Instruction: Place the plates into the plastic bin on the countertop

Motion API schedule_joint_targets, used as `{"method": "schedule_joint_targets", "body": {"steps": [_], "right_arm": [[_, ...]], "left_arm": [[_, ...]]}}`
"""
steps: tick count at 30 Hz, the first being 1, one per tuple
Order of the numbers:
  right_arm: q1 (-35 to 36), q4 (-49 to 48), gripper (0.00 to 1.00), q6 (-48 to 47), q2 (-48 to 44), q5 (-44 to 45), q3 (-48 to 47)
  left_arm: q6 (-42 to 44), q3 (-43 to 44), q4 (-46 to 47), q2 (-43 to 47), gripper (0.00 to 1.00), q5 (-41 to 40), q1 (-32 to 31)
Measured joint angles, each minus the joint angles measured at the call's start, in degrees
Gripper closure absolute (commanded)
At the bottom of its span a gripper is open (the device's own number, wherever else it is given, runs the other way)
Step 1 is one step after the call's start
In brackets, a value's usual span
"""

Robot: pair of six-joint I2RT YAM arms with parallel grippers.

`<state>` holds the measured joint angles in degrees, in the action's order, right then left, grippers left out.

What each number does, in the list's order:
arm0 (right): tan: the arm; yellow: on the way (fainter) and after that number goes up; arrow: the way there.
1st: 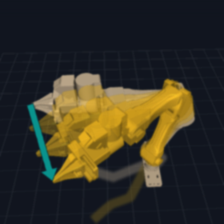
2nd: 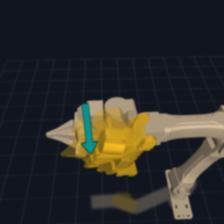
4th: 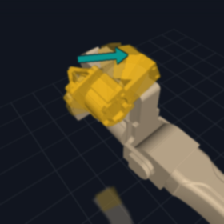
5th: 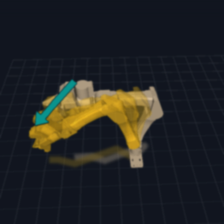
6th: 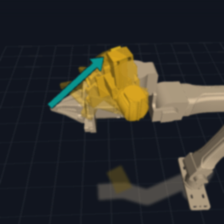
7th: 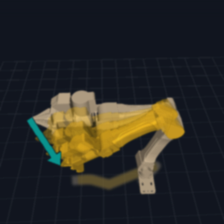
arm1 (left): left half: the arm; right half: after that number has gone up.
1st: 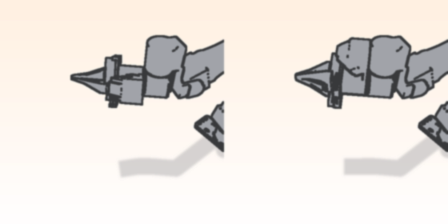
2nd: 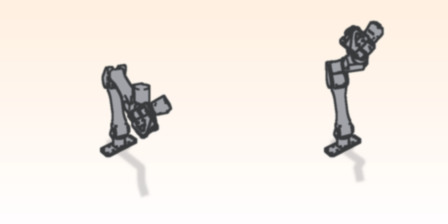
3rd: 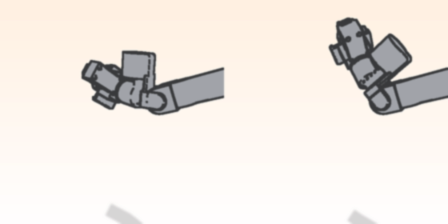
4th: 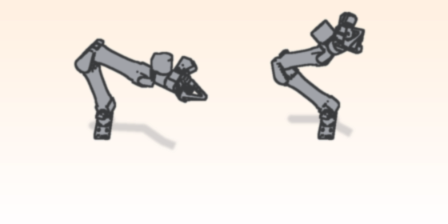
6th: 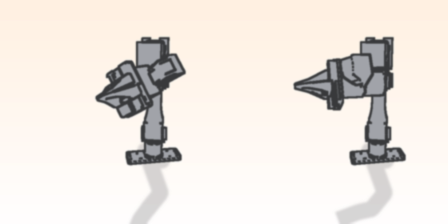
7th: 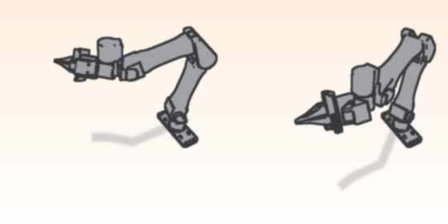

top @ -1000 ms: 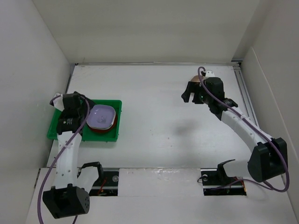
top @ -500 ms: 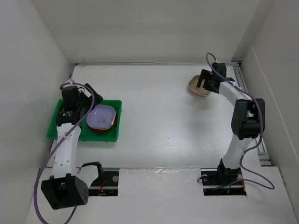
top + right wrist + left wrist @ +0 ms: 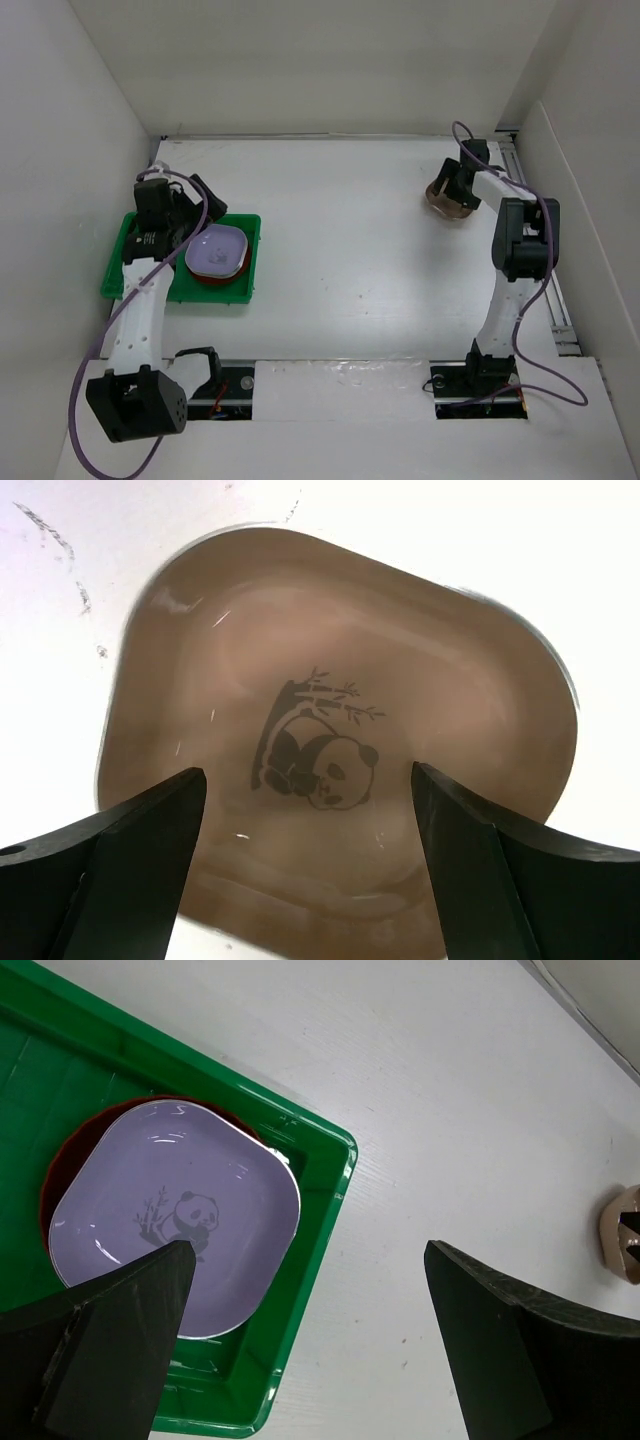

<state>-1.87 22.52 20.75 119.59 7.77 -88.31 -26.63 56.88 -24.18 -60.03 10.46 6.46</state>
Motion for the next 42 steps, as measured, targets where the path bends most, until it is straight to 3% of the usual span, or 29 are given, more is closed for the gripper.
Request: {"method": "schedule_joint_targets", "body": {"steps": [10,16,22,25,29,31,32,33,35,42], "right_arm": [[-1.1,-1.5,0.1,0.0,-11.9,-2.8,5.3],[-1.8,-3.4,0.09,0.3,-20.5,0.0,9.5],[-5.4,-3.9,0.12,0.5,-19.5,1.1,16.8],[-6.9,-3.7,0.15,0.5,-17.0,1.2,18.0],[-7.4,-4.0,0.29,0.3,-12.8,0.6,17.5],[-7.5,-3.9,0.44,0.0,-10.3,0.1,16.4],[-7.4,-4.0,0.53,-0.3,-9.5,0.0,16.0],[-7.4,-3.9,0.76,-0.4,-9.3,-0.3,15.4],[-7.6,-3.8,0.96,-0.6,-9.2,-1.6,14.6],[-4.9,-3.4,1.0,-1.4,-13.2,-1.2,14.8]], "left_arm": [[0.3,0.5,1.4,-1.5,0.0,1.5,-0.6],[0.2,3.6,1.9,-5.4,0.0,-0.9,-11.7],[0.0,5.5,1.7,-7.0,0.0,-1.4,-13.1],[-0.2,7.7,1.6,-8.1,0.0,-3.6,-18.0],[-0.7,10.2,1.7,-10.3,0.0,-5.3,-25.2],[-1.1,10.8,1.7,-11.8,0.0,-6.8,-28.1],[-1.4,11.0,1.5,-12.6,0.0,-7.5,-29.3],[-1.6,11.4,1.3,-13.6,0.0,-8.3,-30.8],[-2.2,12.7,0.7,-16.0,0.0,-10.0,-33.5],[-2.9,24.4,-0.1,-27.7,0.0,-13.1,-40.9]]}}
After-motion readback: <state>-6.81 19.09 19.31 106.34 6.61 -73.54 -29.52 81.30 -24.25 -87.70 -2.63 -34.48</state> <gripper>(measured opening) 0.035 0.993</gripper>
